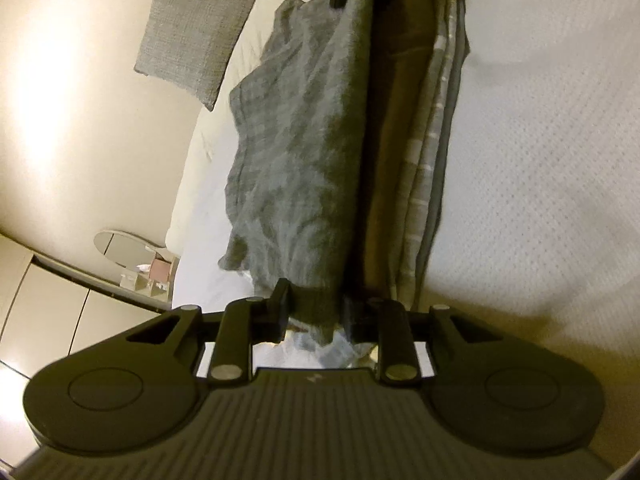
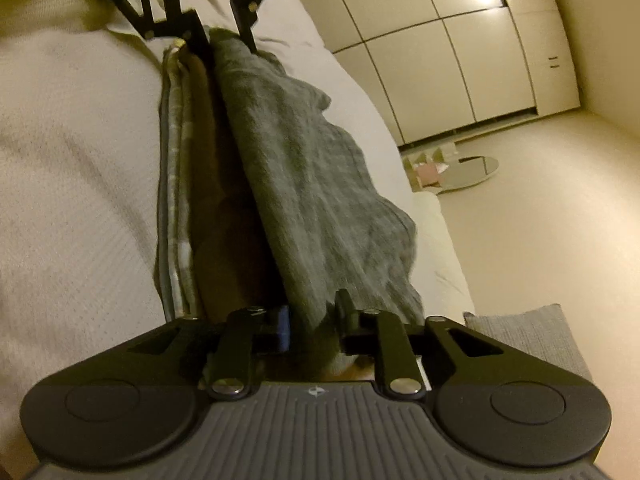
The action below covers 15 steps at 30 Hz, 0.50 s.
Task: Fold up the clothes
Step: 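Carry the held grey garment with both grippers and lay it onto the clothes stack, then open both grippers and release the grey garment onto the stack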
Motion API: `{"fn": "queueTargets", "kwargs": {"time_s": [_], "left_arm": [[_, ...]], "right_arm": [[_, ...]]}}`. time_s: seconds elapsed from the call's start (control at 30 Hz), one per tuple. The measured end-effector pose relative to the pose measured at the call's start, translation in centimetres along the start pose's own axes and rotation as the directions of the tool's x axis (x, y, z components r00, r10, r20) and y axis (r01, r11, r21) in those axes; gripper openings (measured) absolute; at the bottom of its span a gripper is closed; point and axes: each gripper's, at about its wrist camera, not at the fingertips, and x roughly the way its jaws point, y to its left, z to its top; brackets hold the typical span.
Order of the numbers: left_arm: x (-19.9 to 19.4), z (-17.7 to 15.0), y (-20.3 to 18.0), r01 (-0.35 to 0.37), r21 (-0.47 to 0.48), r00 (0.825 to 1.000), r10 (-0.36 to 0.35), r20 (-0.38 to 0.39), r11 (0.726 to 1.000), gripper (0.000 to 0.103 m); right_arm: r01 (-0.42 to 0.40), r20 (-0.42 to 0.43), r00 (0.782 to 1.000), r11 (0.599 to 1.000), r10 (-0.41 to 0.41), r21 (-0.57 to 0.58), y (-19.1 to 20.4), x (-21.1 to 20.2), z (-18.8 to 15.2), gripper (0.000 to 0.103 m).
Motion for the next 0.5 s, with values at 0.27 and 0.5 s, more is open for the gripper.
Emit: {"fn": "queueTargets", "kwargs": {"time_s": [0.27,0.5], "left_arm": [[-3.5,-1.4,3.8,-0.01,-0.257,1.0,0.012,0.007,0.966,0.026],[-6.5,-0.3,6.7,0.014,-0.441,0.997,0.021,0.075,0.898,0.026]], "right_arm": [[-0.032,-0.019,0.999,0.986,0.036,0.162,-0.8,-4.0,-1.1,0.024],[-0.089,0.071,0.995,0.888,0.064,0.452,-4.3,-5.8,0.7,0.018]]}}
